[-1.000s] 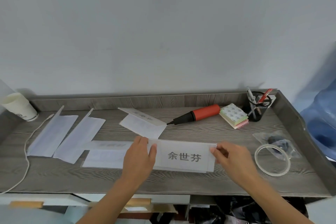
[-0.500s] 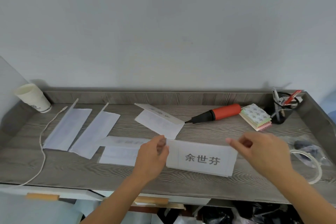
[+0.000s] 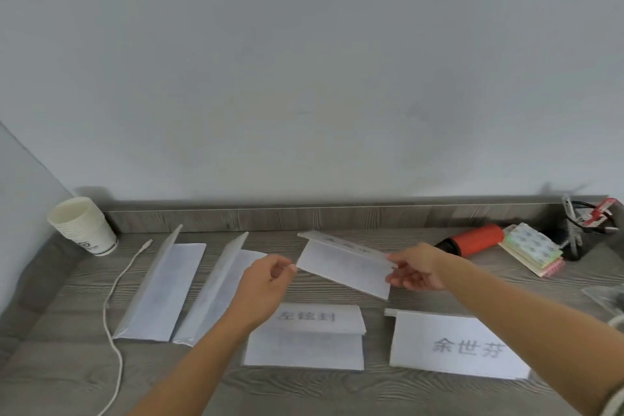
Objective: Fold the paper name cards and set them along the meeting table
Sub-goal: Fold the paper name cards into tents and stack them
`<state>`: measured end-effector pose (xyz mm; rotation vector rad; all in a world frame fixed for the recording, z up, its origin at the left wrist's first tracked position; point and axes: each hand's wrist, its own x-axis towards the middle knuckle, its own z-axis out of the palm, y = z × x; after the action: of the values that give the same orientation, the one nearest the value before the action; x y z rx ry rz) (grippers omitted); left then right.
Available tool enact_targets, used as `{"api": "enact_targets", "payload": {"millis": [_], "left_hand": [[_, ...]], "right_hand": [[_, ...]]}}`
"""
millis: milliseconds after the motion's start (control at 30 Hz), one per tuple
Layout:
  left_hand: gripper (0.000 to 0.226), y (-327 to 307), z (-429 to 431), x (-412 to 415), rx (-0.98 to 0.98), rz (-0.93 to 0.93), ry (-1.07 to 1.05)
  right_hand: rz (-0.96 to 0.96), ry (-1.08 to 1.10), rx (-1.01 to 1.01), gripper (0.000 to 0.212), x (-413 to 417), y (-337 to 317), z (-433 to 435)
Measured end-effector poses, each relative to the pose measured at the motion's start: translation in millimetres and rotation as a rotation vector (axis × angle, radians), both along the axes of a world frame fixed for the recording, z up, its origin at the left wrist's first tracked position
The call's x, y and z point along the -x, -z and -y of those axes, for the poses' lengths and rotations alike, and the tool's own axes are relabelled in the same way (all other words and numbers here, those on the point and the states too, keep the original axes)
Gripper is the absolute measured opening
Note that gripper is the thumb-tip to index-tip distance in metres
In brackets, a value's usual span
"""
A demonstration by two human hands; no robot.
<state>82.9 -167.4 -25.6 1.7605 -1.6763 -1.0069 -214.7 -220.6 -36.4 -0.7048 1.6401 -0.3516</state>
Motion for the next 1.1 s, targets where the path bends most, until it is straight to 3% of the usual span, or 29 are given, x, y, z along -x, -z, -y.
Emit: {"api": "enact_targets", "payload": {"millis": [100, 167, 300, 400, 600, 667, 800, 867, 1000, 1100], "left_hand": [[0.023, 5.7, 19.7, -16.0, -0.119, -0.160, -0.064], [0.033, 7.4, 33.4, -18.7, -0.185, -0.264, -0.124], [0.029, -2.6, 50.9, -9.5, -0.263, -0.409, -0.142], [0.016, -28.2, 46.8, 8.7, -0.152, -0.505, -0.074], [0.028, -65.5, 6.2, 66.5, 0.038, -0.574, 0.167], [0.031, -61.1, -11.5, 86.5, 0.054, -0.547, 0.245], [0.037, -36.8, -37.0, 112.5, 0.107, -0.413, 0.303], [0.037, -23.7, -46.7, 119.4, 0.183, -0.312, 0.319], [0.030, -0.6, -57.2, 124.7, 0.294, -0.124, 0.361], [0.023, 10.6, -61.6, 125.1, 0.267, -0.063, 0.378]], "right_hand": [[0.200, 0.222, 0.092, 0.031, -9.8, 2.9, -4.6], [0.242, 0.217, 0.191, 0.022, -16.7, -9.3, -13.3], [0.078, 0.023, 0.505, 0.024, -22.8, -47.9, -41.4], [-0.108, -0.034, 0.737, 0.016, -8.7, -74.1, -73.9], [-0.364, 0.161, 0.888, 0.004, 47.2, -88.0, -148.5], [-0.471, 0.233, 0.869, 0.006, 63.9, -76.6, -171.4], [-0.617, 0.295, 0.778, 0.035, 87.0, -40.9, -203.2], [-0.674, 0.295, 0.768, 0.018, 89.7, -27.1, -211.2], [-0.832, 0.237, 0.714, 0.006, 89.0, -5.1, -216.8], [-0.878, 0.160, 0.675, 0.017, 85.9, 10.2, -217.5]]}}
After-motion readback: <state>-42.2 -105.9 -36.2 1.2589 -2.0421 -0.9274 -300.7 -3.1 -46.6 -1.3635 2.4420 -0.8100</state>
